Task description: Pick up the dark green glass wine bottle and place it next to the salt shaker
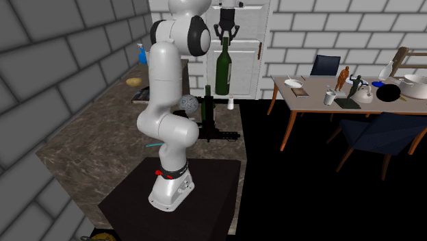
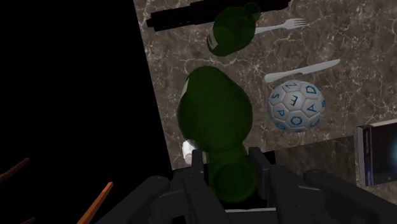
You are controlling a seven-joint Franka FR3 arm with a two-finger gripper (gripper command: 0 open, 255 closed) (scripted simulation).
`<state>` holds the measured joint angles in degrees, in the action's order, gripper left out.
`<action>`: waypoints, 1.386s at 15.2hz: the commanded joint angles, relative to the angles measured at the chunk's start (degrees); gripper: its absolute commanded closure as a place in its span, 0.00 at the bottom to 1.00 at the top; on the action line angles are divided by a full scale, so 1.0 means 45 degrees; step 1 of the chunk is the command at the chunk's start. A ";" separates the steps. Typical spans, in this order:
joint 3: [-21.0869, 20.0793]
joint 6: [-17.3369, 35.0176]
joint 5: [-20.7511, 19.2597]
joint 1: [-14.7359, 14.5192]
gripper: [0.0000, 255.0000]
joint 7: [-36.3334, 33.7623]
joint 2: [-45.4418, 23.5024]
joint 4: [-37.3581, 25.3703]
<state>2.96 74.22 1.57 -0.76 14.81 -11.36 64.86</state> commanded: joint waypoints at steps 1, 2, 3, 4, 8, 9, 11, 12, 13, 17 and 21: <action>-0.0003 0.0060 0.0046 0.0018 1.00 -0.0001 -0.0913 -0.0868; -0.0012 0.0014 0.0073 0.0021 1.00 -0.0023 -0.1471 -0.1472; -0.0021 -0.0075 0.0101 0.0027 1.00 -0.0045 -0.2074 -0.2163; -0.0032 -0.0221 0.0130 0.0037 1.00 -0.0070 -0.2737 -0.2972; -0.0053 -0.0012 0.0165 0.0036 1.00 -0.0111 -0.3735 -0.3762; -0.0049 0.0320 0.0153 0.0019 1.00 -0.0105 -0.3504 -0.3199; -0.0045 0.0913 0.0134 -0.0009 1.00 -0.0095 -0.3132 -0.2234; -0.0044 0.1184 0.0126 -0.0021 1.00 -0.0091 -0.2978 -0.1809; -0.0043 0.1443 0.0119 -0.0031 1.00 -0.0087 -0.2841 -0.1412; -0.0041 0.2390 0.0096 -0.0064 1.00 -0.0075 -0.2411 -0.0035; -0.0042 0.3242 0.0082 -0.0087 1.00 -0.0063 -0.2119 0.1108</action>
<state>2.75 87.80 1.95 -1.17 14.46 -21.12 68.69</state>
